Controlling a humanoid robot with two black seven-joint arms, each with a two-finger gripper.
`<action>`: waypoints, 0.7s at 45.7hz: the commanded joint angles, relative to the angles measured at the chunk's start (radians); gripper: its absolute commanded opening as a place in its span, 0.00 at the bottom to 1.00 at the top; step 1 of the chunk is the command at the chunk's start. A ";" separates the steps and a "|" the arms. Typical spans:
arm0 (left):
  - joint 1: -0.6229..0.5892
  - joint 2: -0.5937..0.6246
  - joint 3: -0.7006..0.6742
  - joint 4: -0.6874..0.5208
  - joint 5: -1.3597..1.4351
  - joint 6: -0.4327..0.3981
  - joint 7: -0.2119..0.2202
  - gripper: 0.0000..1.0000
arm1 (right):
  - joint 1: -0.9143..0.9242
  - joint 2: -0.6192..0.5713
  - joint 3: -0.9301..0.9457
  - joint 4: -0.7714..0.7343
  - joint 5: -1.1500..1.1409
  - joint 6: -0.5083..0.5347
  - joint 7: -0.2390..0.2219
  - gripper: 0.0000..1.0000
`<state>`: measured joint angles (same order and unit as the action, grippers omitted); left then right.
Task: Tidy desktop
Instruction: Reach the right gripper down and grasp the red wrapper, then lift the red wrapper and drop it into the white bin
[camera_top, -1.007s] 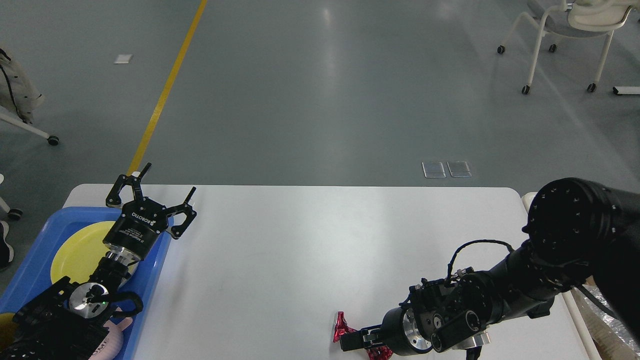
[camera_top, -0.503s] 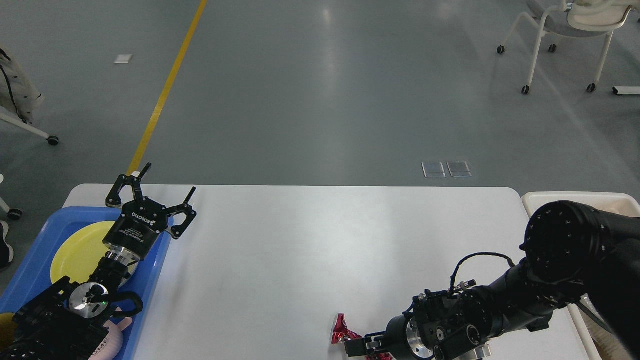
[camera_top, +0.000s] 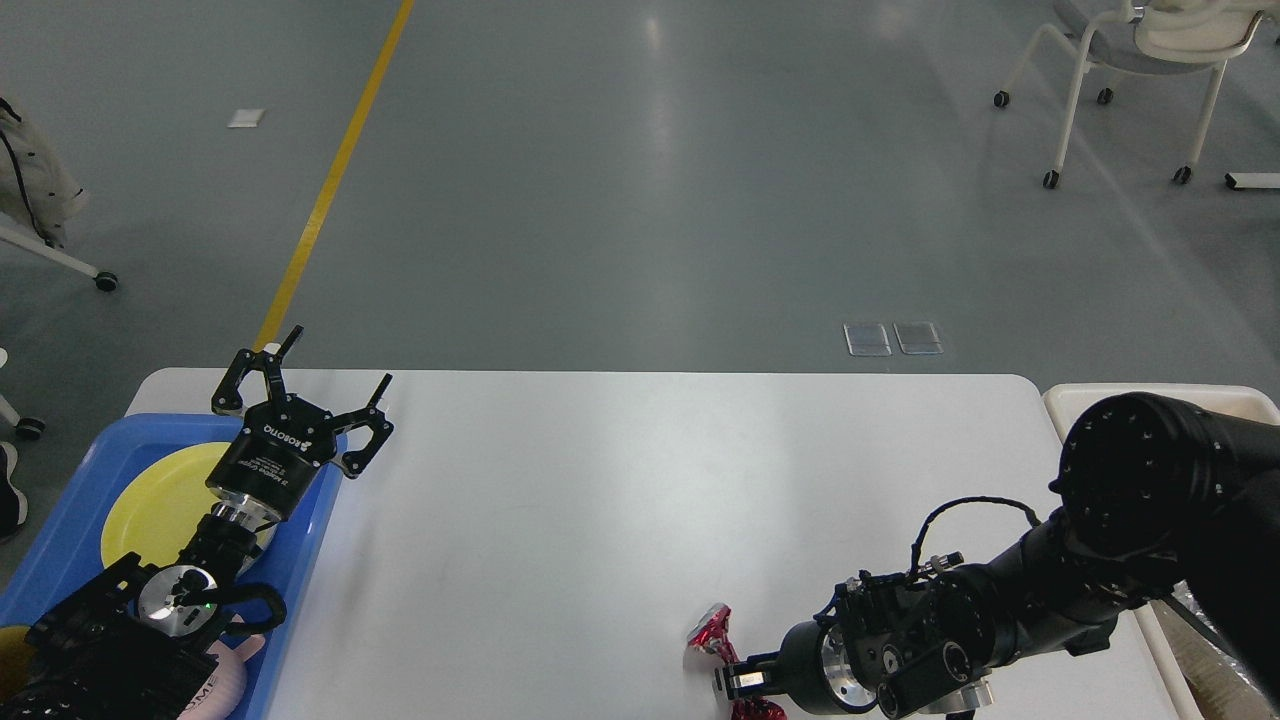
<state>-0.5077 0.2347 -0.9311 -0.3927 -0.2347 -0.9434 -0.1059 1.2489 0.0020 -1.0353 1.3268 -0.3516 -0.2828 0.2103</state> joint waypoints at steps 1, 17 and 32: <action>0.000 0.000 0.000 0.000 0.000 0.000 0.000 0.99 | 0.099 -0.077 -0.002 0.083 0.000 0.014 0.000 0.00; 0.002 0.000 -0.002 0.000 0.000 0.000 0.000 0.99 | 0.929 -0.560 -0.080 0.261 -0.015 0.791 0.003 0.00; 0.002 0.000 0.000 0.000 0.000 0.000 -0.001 0.99 | 1.198 -0.856 -0.097 0.036 -0.397 1.166 0.029 0.00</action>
<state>-0.5063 0.2347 -0.9312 -0.3928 -0.2347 -0.9434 -0.1059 2.4618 -0.7884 -1.1128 1.4494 -0.6299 0.8722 0.2386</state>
